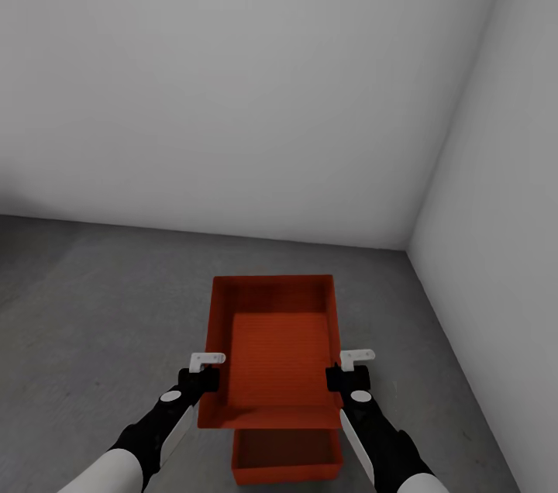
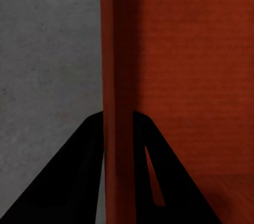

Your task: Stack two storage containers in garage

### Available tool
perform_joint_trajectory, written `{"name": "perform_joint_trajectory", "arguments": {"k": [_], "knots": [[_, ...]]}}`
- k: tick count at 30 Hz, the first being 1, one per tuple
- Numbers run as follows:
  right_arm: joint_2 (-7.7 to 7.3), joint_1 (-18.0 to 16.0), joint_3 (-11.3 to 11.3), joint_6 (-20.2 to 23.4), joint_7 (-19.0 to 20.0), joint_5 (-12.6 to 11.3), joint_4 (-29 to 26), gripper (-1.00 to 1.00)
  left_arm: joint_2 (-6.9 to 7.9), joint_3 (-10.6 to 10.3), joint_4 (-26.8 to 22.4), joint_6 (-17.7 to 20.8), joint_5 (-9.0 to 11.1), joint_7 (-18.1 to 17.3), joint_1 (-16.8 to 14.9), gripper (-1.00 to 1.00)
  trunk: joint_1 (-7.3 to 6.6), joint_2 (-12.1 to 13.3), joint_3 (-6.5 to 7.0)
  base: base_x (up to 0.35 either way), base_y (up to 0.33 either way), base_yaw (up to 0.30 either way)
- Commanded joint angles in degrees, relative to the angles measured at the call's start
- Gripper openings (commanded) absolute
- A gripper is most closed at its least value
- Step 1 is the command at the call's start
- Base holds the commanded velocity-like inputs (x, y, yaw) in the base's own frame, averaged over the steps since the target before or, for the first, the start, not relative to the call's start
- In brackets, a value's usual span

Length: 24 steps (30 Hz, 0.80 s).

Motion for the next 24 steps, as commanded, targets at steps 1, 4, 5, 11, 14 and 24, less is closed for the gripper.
{"name": "perform_joint_trajectory", "arguments": {"k": [1,4,5,11,14,24], "knots": [[1.72,0.0,2.8,-0.4,0.1,0.7,-0.9,-1.0,-0.07,-2.5,0.2,-0.1,0.8,-0.4,0.0,-1.0,0.22,-0.4,-0.24,0.0,0.0,0.0],[1.72,0.0,2.8,-0.4,0.1,0.7,-0.9,-1.0,-0.07,-2.5,0.3,-0.1,0.9,-0.4,0.0,-1.0,0.88,-1.7,-0.78,0.0,0.0,0.0],[1.72,0.0,2.8,-0.4,0.1,0.7,-0.9,-1.0,-0.07,-2.5,0.3,-0.1,0.9,-0.4,0.0,-1.0,1.1,-2.1,-0.96,0.0,0.0,0.0],[1.72,0.0,2.8,-0.4,0.1,0.7,-0.9,-1.0,-0.07,-2.5,0.3,-0.1,0.8,-0.4,0.0,-1.0,2.42,-4.5,-2.03,0.0,0.0,0.0],[1.72,0.0,2.8,-0.4,0.1,0.7,-0.9,-1.0,-0.07,-2.5,0.3,-0.1,0.8,-0.4,0.0,-1.0,3.08,-5.7,-2.57,0.0,0.0,0.0],[1.72,0.0,2.8,-0.4,0.1,0.7,-0.9,-1.0,-0.07,-2.5,0.3,-0.1,0.8,-0.4,0.0,-1.0,5.06,-9.3,-4.19,0.0,0.0,0.0]]}}
